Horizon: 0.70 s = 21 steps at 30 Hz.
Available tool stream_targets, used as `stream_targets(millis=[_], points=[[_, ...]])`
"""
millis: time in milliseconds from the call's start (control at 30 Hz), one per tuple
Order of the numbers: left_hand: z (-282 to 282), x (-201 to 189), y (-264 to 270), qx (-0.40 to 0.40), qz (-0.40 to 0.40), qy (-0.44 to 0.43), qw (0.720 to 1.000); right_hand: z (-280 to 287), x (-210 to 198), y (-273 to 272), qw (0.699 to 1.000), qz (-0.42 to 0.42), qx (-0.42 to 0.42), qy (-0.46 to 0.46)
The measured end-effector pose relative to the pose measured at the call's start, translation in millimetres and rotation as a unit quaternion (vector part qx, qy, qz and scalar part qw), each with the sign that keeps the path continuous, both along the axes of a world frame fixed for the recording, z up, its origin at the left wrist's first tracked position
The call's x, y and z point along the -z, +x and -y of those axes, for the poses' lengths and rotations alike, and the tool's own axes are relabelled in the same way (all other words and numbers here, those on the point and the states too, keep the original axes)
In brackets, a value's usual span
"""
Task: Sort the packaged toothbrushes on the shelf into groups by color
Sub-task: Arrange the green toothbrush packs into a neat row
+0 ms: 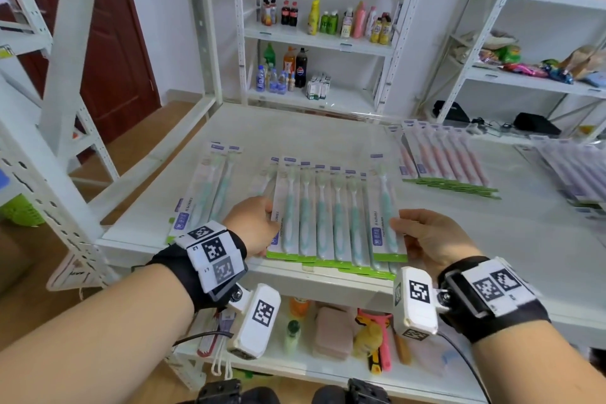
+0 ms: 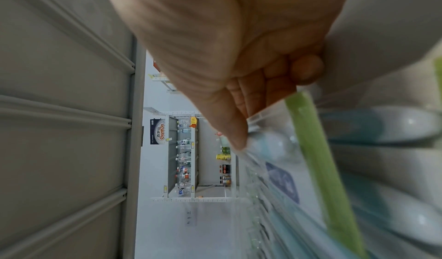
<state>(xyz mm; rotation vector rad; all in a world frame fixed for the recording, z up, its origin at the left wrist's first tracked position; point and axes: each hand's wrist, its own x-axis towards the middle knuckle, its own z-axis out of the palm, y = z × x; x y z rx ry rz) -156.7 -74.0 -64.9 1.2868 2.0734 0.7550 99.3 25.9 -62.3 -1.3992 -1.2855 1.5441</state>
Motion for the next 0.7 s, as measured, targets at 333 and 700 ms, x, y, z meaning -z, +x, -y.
stream_targets(millis=[333, 700], points=[[0.6, -3.6, 0.6, 0.022, -0.053, -0.039, 0.998, -12.3, 19.1, -2.9, 0.995, 0.067, -0.026, 0.069], [0.0, -3.9, -0.3, 0.030, -0.066, -0.045, 0.996, -7.1, 16.3, -8.6, 0.985, 0.142, -0.019, 0.098]])
